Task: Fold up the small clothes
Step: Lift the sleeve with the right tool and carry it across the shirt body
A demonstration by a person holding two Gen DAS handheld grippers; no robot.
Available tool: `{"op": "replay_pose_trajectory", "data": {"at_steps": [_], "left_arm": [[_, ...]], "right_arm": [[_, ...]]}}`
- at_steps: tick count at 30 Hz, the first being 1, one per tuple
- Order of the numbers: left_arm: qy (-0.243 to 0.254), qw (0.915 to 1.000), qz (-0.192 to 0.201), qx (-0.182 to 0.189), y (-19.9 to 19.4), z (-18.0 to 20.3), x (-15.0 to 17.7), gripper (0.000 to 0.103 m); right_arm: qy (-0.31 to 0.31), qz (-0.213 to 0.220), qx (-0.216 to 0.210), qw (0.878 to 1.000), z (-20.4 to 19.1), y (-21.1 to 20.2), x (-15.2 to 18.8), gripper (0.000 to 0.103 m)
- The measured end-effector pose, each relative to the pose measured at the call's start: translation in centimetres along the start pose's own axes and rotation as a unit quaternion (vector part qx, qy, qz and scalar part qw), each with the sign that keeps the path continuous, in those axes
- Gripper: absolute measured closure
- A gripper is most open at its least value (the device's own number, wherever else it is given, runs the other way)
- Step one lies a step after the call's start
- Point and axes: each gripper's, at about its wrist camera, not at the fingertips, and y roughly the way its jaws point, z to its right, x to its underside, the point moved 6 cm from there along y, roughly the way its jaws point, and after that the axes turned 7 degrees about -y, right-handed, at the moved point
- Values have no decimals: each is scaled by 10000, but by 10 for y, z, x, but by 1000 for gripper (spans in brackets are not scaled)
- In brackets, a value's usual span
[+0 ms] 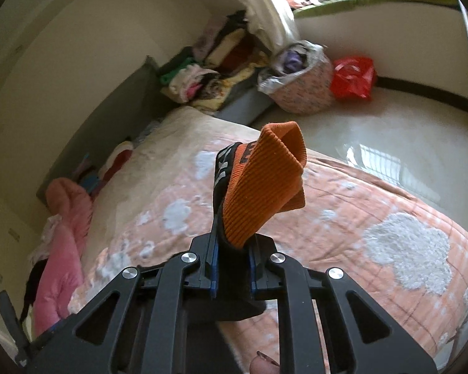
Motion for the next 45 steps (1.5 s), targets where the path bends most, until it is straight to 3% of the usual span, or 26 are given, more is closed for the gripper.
{"op": "replay_pose_trajectory", "data": {"at_steps": [7,11,22,35,45], "left_arm": [[-118,9999,41,113,-16,-20,-4,9],[-339,9986,7,401,-22,-33,-8,9],[-738,9957,-49,554,-31,-69,-10,9],[-1130,9909,-256,691,-31,-121,-4,9],[-1684,9791,-432,1057,-19,-164,6,9]], "right_arm": [[-329,28,-216,9992,-47,-11,1,90],[-475,118,-364,9981,-75,-24,0,90],[-1069,109,-735,9915,-148,-28,11,90],[-1448,-215,-1085,9833,-215,-9,51,90],[-1786,-591,-1289,9736,-258,15,94,90]]}}
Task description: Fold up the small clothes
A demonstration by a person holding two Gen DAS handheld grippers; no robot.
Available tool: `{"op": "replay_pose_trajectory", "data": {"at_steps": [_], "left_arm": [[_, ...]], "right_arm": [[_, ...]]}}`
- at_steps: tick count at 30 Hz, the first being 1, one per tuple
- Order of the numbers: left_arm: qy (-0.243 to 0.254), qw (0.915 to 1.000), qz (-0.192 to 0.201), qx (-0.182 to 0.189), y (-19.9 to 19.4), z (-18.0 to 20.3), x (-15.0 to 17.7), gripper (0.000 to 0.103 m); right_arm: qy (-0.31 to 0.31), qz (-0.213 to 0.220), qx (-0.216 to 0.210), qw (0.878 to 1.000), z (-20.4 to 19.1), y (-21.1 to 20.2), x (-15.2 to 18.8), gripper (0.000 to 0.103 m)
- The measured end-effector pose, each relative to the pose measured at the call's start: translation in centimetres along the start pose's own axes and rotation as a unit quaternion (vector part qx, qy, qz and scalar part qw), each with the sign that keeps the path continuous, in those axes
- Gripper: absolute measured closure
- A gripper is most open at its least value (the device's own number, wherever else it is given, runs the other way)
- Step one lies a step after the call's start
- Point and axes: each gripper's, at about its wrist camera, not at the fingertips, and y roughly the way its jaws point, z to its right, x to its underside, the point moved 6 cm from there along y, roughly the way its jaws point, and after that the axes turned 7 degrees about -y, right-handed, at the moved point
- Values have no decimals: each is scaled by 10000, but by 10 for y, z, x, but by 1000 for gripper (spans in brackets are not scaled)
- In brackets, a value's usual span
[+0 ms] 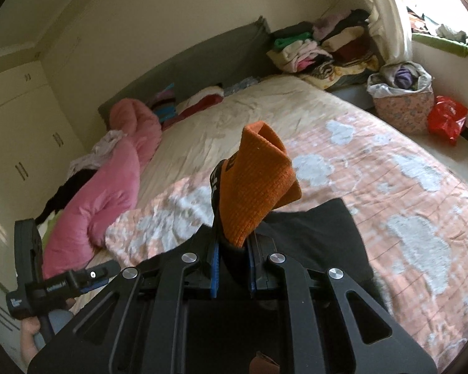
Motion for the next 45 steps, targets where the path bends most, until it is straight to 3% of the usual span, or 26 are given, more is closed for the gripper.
{"op": "replay_pose_trajectory", "data": {"at_steps": [11,22,30,36,38,40,41,45], "left_arm": [[-427,9990,-63,-103,10,-41,0,9],[-342,9988,-28,-362,10,-55,5,9],[-312,9983,-58,-484,20,-63,5,9],[-330,9982,-190,-458,33,-66,12,10],[-328,9984,-316,-342,41,-64,17,16],[-384,9982,-412,-212,47,-65,22,34],[-402,9975,-529,-226,54,-66,28,37],[-270,9959,-777,-386,73,-67,44,38]], "right_arm": [[-294,-462,-251,9982,-37,44,28,90],[-304,-953,-417,9941,-51,82,65,88],[-216,-1067,-961,9894,-66,82,85,62],[-339,-1027,-897,9901,-52,69,85,59],[-412,-1065,-665,9912,-39,69,86,59],[-415,-1130,-542,9912,-28,71,88,59],[-400,-1159,-458,9914,-20,71,90,59],[-340,-1216,-323,9915,-2,70,96,59]]}}
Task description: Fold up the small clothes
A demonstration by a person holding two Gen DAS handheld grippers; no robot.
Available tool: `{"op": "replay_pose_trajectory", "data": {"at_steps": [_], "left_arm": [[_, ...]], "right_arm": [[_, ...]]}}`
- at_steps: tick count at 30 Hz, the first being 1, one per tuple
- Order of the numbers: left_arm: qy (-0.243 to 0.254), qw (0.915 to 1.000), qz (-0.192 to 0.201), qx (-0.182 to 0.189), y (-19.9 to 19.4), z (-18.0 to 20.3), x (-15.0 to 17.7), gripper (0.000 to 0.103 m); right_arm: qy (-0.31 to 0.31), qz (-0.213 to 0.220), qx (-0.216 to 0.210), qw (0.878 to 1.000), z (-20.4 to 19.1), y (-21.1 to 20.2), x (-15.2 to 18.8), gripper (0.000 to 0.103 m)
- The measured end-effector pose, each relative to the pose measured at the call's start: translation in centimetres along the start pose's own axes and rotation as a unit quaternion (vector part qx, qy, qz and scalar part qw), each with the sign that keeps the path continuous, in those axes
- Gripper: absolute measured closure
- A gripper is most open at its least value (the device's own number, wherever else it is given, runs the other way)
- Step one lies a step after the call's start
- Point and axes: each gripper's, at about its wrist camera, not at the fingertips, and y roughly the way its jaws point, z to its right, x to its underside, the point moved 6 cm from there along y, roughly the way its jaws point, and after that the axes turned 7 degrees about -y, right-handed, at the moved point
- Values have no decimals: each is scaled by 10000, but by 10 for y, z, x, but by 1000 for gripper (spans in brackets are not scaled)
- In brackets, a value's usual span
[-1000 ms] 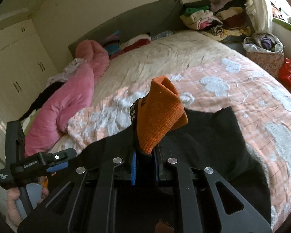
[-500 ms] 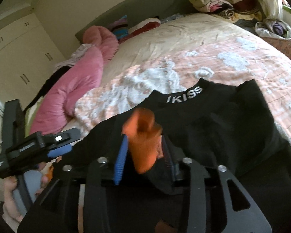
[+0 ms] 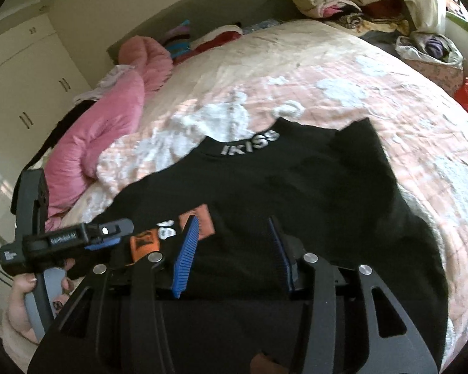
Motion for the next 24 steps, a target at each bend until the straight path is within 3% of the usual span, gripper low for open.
{"op": "replay_pose_trajectory", "data": {"at_steps": [5,7,8,10,15,18,24], "left_arm": [[155,9996,-120,-187,21,5,13,38],[277,9992,-38,-274,23,8,14,61],[318,9993,-47,-199,23,10,13,82],[123,9989,-205,401,19,15,12,97],[419,9979,221,438,-13,28,-1,97],[696,9966,416,127,-19,34,-1,97],[869,9949,332,-401,-6,22,5,89]], "right_arm": [[175,-53,70,9998,19,-2,12,59],[218,-87,125,9996,27,-3,18,59],[236,-113,155,9995,30,-3,20,59],[260,-158,218,9993,39,-5,26,59],[260,-103,365,9989,53,-13,25,59],[245,-38,435,9987,59,-16,21,59],[276,33,555,9981,61,-18,15,59]]}}
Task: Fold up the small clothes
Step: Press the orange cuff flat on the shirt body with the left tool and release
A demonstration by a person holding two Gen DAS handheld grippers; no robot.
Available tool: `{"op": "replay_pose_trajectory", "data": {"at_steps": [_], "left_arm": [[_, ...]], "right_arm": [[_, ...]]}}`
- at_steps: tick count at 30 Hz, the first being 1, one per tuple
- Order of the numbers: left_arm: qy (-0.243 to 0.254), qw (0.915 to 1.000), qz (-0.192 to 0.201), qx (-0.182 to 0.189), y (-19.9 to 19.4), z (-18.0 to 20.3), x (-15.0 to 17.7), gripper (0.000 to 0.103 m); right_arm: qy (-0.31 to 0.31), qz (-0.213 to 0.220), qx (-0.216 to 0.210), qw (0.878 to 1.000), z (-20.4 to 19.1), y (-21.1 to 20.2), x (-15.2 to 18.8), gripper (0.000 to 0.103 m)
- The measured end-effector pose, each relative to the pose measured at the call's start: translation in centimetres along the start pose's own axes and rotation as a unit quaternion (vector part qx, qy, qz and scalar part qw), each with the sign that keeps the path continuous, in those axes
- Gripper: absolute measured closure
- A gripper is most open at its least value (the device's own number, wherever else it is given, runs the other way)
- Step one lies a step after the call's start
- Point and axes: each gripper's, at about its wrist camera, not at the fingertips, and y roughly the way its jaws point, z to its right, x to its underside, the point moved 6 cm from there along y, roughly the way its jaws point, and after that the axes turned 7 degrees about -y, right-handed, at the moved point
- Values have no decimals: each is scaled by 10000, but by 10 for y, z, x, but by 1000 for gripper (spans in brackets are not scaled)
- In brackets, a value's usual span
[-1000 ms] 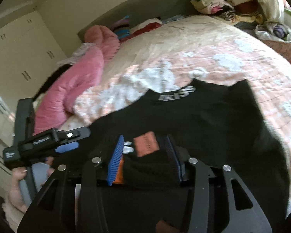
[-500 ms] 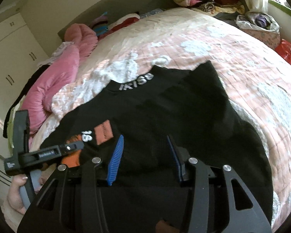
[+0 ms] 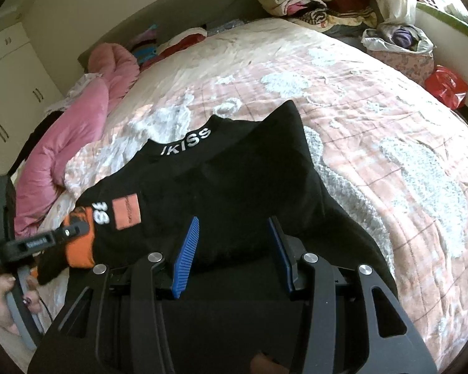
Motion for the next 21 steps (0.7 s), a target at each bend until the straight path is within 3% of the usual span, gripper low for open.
{"op": "replay_pose_trajectory", "data": {"at_steps": [6,9,13,18,21], "left_arm": [[2,9988,414,-280,-24,-11,-5,82],[123,9981,573,-209,-38,-1,-3,80],[296,9990,325,96,-29,21,11,79],[538,9985,28,-97,0,33,29,79],[609,9978,-62,-235,11,32,37,75]], "right_arm": [[-86,-164,71,9998,-1,10,1,59],[-165,-261,71,9995,-6,15,3,59],[-308,-386,63,9988,-14,23,6,59],[-395,-509,18,9979,-20,29,10,59],[-476,-527,1,9975,-25,31,9,54]]}}
